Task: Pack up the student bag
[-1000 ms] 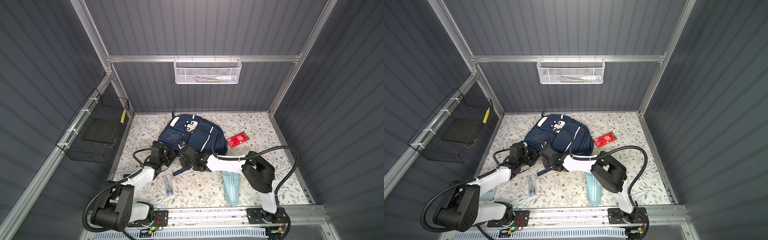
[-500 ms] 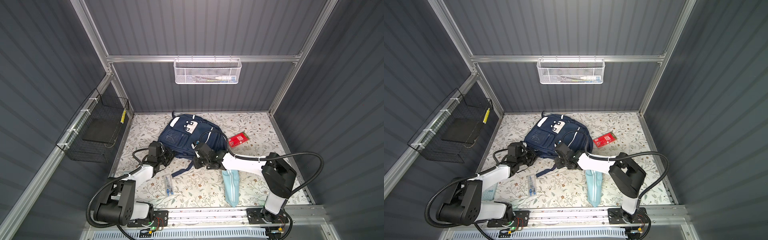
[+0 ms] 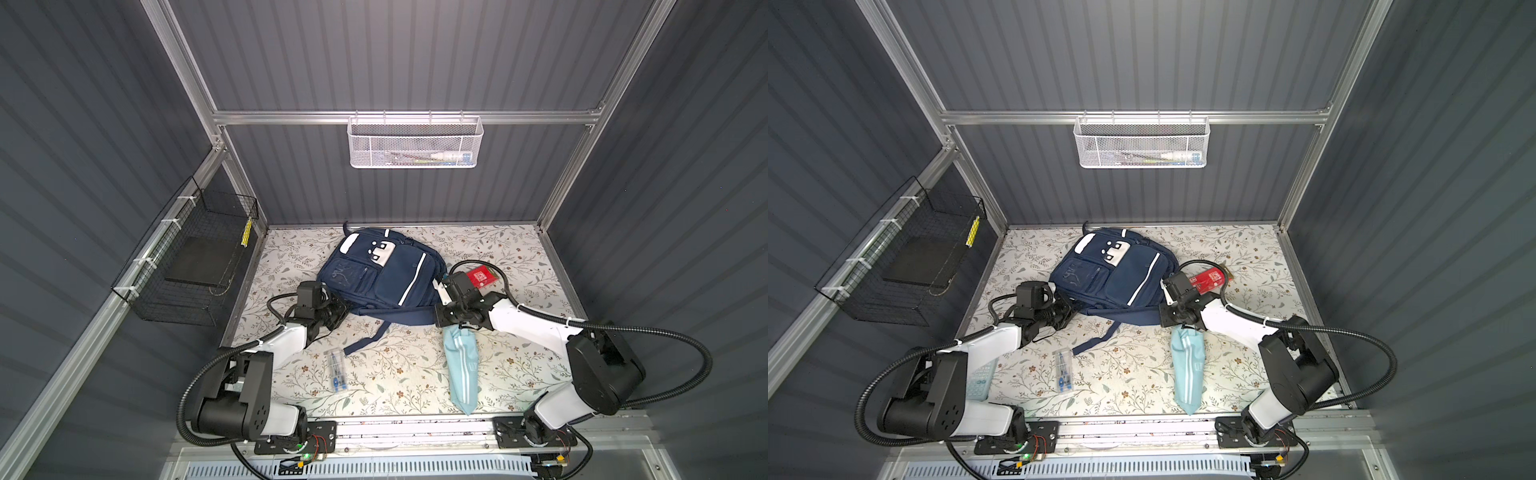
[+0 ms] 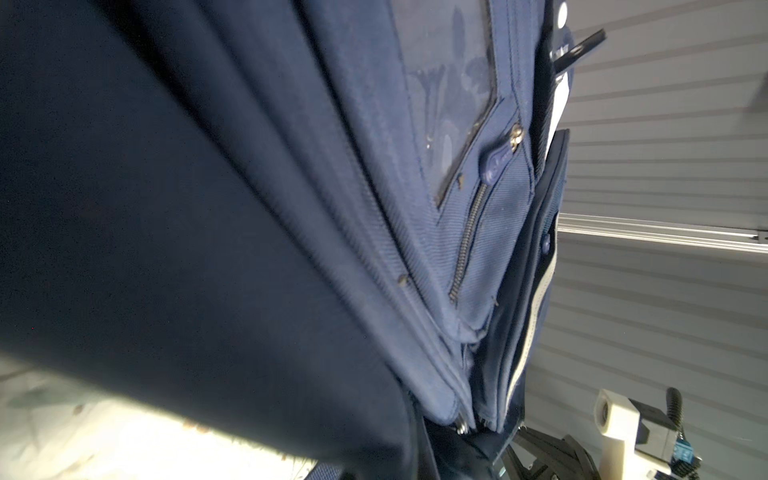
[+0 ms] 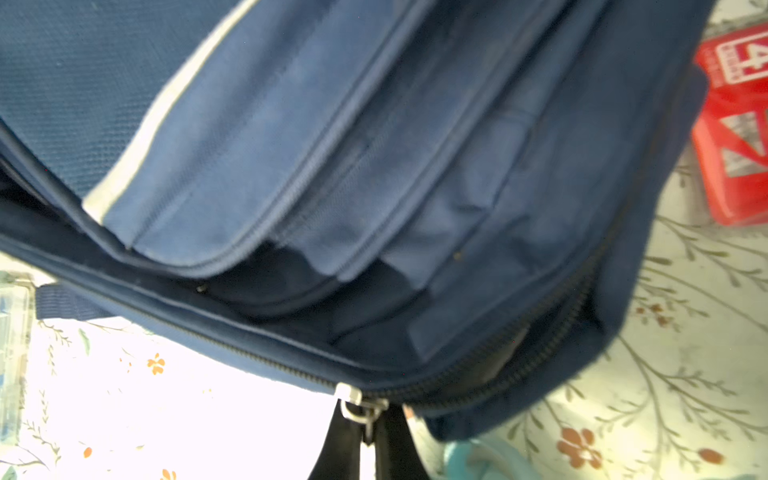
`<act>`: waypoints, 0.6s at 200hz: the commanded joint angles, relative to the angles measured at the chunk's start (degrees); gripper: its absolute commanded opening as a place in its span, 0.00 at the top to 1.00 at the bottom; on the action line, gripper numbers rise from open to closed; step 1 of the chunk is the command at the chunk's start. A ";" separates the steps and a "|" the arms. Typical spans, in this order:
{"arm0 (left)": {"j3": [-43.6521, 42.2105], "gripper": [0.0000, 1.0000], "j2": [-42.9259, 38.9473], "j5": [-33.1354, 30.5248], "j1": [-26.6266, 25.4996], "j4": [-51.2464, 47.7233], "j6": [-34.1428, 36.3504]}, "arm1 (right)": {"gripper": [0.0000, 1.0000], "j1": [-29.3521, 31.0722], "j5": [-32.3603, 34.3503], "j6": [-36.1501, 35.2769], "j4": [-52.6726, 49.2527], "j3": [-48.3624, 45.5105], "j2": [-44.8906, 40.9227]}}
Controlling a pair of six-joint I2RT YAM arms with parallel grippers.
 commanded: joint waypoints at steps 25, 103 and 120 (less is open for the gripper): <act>11.52 0.79 8.27 -4.15 1.47 -0.86 6.56 | 1.00 7.55 2.37 -0.82 -7.17 6.03 -2.65; 3.36 0.16 -12.96 -8.12 -0.04 -15.06 4.38 | 1.00 18.32 -2.90 3.03 -1.14 20.89 11.44; -0.22 0.16 -16.36 -6.96 -3.31 -15.03 0.38 | 1.00 18.95 -3.49 3.47 -0.73 23.19 13.59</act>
